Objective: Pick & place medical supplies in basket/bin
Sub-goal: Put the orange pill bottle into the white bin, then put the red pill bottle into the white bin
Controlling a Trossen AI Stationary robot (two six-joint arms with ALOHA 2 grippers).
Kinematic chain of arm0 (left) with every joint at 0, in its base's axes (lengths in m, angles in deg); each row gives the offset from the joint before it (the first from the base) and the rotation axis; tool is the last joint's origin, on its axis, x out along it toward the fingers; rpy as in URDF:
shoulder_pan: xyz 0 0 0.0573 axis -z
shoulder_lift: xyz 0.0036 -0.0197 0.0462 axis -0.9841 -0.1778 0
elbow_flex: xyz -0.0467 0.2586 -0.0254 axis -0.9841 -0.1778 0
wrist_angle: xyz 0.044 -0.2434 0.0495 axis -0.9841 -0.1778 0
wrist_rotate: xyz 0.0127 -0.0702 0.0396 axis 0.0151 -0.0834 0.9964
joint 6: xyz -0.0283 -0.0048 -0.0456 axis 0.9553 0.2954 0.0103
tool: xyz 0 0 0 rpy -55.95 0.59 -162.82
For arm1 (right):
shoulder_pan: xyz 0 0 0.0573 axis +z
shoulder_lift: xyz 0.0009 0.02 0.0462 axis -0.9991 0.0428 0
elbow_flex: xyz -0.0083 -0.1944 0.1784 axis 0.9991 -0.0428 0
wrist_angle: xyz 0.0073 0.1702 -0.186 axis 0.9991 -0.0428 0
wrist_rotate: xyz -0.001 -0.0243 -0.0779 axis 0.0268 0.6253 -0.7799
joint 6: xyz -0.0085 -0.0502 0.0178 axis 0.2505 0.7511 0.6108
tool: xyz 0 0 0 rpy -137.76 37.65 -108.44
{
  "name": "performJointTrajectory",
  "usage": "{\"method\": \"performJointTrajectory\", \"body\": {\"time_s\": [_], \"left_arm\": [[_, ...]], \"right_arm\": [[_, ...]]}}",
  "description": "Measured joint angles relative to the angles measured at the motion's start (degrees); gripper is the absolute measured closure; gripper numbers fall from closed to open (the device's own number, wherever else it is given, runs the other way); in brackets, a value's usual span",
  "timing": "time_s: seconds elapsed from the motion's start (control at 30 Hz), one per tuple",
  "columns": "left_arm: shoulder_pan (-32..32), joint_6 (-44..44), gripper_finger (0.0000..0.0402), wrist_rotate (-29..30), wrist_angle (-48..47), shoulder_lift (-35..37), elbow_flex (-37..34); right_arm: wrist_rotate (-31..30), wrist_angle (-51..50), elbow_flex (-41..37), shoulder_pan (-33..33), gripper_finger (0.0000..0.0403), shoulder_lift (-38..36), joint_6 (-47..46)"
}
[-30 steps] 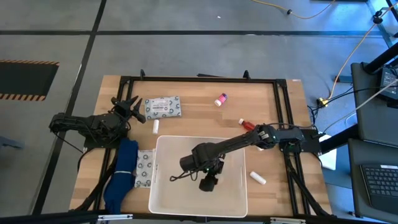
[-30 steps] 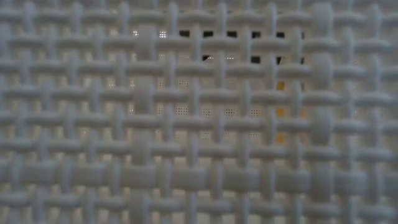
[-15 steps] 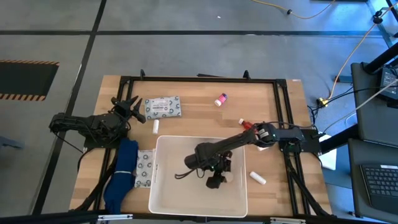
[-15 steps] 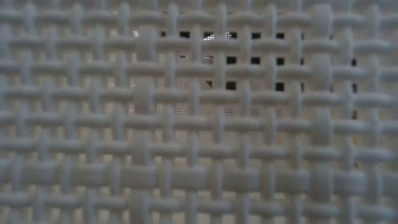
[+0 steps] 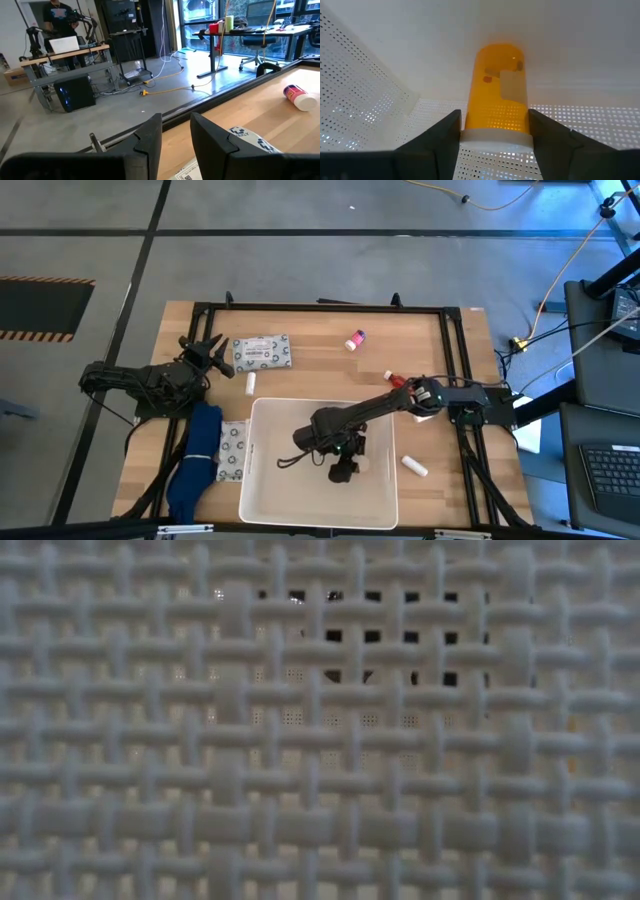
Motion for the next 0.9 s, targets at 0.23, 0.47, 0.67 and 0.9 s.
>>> {"method": "performJointTrajectory", "body": {"time_s": [0.23,0.47,0.67,0.9], "left_arm": [[0.0,0.0,0.0304,0.0,0.0,0.0,0.0],[0.0,0.0,0.0304,0.0,0.0,0.0,0.0],[0.0,0.0,0.0304,0.0,0.0,0.0,0.0],[0.0,0.1,0.0304,-0.6,0.0,0.0,0.0]], "right_arm": [[-0.4,0.7,0.0,-1.0,0.0156,0.0,0.5],[-1.5,0.3,-0.1,-1.3,0.0090,0.1,-0.1],[-2.2,-0.3,-0.1,-1.4,0.0073,-0.1,-3.5],[-6.0,-0.3,0.0,-1.3,0.0073,-1.9,-6.3]]}}
